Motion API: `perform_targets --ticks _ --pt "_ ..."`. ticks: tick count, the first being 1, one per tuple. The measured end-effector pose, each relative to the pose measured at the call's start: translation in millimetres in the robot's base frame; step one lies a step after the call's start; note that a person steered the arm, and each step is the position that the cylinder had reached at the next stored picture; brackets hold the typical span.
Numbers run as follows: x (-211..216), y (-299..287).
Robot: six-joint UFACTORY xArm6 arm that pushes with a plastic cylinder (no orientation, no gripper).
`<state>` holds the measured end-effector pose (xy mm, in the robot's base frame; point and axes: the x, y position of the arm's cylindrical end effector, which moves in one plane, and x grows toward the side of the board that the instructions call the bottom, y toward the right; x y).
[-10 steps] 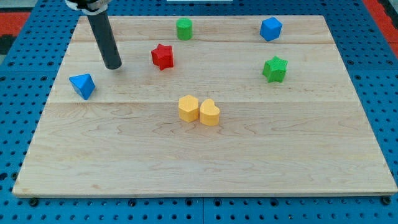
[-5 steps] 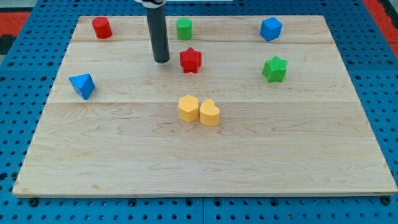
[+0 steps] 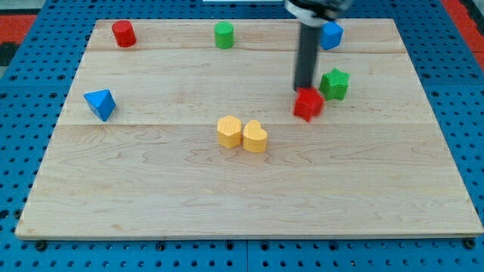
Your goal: Move the red star diagonally bottom right to the green star
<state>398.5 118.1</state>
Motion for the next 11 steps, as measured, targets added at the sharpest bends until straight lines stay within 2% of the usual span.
perform_targets --ticks 1,2,3,5,6,7,11 --pt "19.7 2.0" --pt "24.4 -59.7" --pt "45.5 -80.5" --pt "64.8 -71.6" --pt "65.0 -6.0" --pt "65.0 32.8" --pt "53.8 31.4"
